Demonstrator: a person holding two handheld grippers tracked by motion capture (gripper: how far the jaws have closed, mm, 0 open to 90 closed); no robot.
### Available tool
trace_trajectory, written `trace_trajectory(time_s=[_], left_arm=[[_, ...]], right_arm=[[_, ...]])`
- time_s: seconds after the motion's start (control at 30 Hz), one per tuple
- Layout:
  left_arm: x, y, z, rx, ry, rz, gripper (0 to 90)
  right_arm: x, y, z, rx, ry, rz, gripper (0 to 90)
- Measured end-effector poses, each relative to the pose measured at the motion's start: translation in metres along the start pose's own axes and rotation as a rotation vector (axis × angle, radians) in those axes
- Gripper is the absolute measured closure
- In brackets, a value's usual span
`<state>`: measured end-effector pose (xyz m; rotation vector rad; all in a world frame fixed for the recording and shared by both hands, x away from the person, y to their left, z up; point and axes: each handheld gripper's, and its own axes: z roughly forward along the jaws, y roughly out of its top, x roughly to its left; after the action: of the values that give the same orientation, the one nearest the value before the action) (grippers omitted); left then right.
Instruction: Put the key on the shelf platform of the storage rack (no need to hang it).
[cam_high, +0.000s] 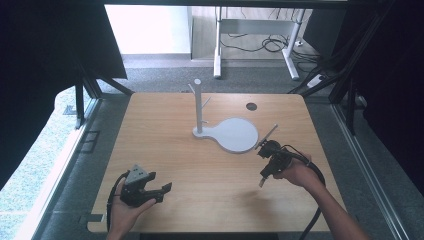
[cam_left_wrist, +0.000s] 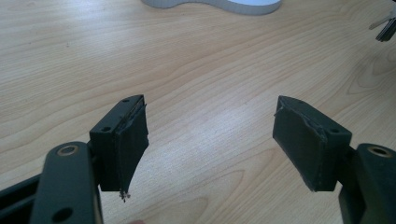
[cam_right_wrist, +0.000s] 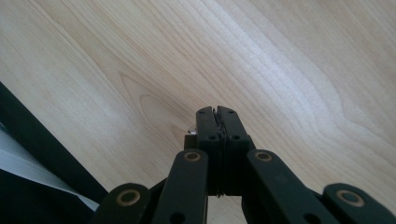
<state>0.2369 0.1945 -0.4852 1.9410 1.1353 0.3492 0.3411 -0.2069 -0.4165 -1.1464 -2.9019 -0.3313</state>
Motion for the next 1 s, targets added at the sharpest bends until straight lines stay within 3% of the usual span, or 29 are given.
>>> trace_trajectory(time_s=[0.57, 1.0], left_arm=[[-0.003, 0.000, 0.003, 0.009, -0.009, 0.010, 26.8], [-0.004, 0.000, 0.004, 0.012, -0.015, 0.013, 26.8]], right_arm=[[-0.011, 0.022, -0.020, -0.049, -0.001, 0.007, 89.7], [-0.018, 0.040, -0.024, -0.059, -0.001, 0.007, 89.7]])
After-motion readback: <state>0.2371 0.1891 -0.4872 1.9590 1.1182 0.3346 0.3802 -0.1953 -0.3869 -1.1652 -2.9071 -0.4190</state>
